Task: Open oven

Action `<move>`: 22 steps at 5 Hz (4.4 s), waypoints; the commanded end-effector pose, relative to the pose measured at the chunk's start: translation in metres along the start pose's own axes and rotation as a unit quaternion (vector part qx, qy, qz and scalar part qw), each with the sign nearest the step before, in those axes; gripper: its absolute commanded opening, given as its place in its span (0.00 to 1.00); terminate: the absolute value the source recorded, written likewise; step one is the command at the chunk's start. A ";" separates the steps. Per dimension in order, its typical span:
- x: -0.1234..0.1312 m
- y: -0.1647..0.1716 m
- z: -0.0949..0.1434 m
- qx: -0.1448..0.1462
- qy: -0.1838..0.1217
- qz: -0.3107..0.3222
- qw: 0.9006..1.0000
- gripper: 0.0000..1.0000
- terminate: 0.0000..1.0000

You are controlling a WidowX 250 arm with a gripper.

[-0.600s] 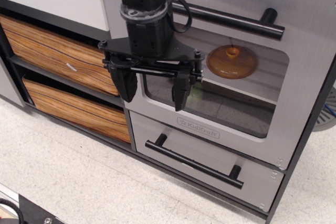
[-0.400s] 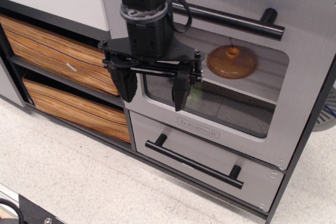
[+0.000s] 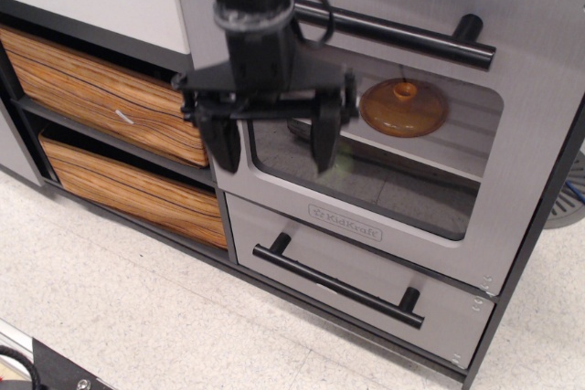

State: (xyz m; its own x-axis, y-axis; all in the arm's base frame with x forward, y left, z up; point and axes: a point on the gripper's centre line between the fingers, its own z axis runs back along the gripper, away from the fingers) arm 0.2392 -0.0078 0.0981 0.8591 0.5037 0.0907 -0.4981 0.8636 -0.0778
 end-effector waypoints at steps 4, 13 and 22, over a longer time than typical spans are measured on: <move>0.080 -0.005 0.063 -0.095 -0.100 0.326 0.935 1.00 0.00; 0.050 -0.003 0.056 -0.087 -0.097 0.280 0.951 1.00 0.00; 0.077 0.163 0.013 0.050 -0.124 0.366 0.921 1.00 0.00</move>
State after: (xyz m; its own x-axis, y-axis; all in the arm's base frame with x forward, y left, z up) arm 0.2309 0.1639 0.0899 0.2532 0.9365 0.2427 -0.9552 0.2818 -0.0909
